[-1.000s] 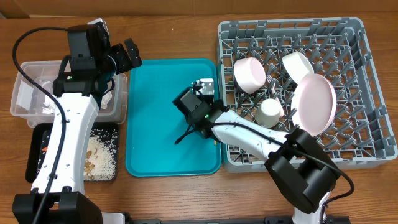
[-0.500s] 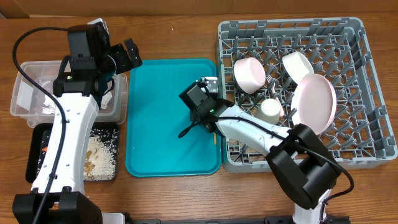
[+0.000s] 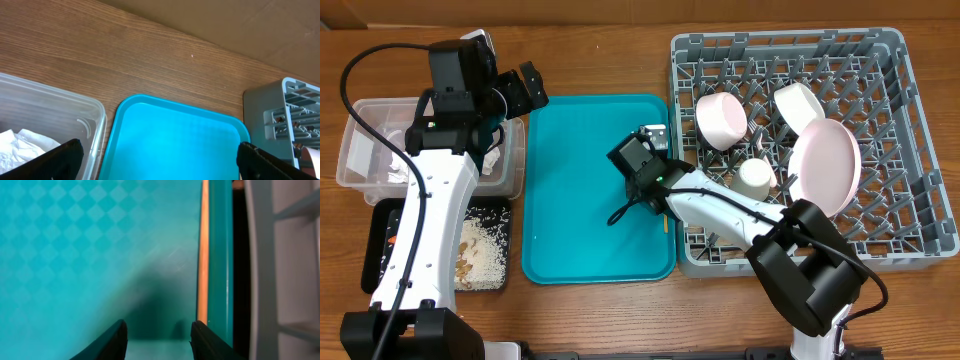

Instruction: Sort waste into correct bins and load items into the dishwasher

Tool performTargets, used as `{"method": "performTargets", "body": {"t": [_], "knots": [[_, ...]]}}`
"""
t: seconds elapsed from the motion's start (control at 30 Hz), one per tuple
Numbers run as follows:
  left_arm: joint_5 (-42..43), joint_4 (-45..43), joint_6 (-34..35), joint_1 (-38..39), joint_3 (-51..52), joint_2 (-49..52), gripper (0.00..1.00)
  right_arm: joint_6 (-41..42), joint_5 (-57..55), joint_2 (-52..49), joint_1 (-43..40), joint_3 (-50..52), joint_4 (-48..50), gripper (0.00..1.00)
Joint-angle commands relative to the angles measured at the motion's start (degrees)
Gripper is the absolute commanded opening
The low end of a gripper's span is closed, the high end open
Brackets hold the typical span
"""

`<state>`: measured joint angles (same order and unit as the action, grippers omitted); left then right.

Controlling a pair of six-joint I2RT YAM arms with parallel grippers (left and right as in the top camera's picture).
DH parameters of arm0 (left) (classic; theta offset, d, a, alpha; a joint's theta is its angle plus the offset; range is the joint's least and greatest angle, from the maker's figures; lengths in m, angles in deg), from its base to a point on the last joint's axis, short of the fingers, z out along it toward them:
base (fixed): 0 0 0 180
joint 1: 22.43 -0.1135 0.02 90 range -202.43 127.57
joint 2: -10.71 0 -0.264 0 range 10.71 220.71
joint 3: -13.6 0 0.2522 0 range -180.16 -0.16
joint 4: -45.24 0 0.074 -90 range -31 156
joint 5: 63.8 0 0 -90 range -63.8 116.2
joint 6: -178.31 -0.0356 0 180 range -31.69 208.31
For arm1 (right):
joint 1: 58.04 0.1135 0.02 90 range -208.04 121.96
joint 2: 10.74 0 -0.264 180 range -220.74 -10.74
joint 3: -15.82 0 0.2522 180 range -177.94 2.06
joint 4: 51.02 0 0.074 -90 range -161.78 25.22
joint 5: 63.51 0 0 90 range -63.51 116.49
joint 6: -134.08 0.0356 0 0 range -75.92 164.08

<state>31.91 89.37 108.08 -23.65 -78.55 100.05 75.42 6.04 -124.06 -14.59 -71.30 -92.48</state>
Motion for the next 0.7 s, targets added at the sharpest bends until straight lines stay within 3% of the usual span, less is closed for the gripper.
{"method": "performTargets", "body": {"t": [0.0, 0.47, 0.57, 0.67], "knots": [[-0.3, -0.2, 1.0, 0.1, -1.1, -0.9, 1.0, -2.5, -1.6, -1.6, 0.8, 0.2, 0.0, 0.44], [-0.3, -0.2, 1.0, 0.1, -1.1, -0.9, 1.0, -3.5, -13.5, -1.6, 5.6, 0.2, 0.2, 0.33], [-0.3, -0.2, 1.0, 0.1, -1.1, -0.9, 1.0, -3.5, -14.7, -1.6, 5.9, 0.2, 0.2, 0.28], [-0.3, -0.2, 1.0, 0.1, -1.1, -0.9, 1.0, -3.5, -15.1, -1.6, 6.0, 0.2, 0.2, 0.15]]}}
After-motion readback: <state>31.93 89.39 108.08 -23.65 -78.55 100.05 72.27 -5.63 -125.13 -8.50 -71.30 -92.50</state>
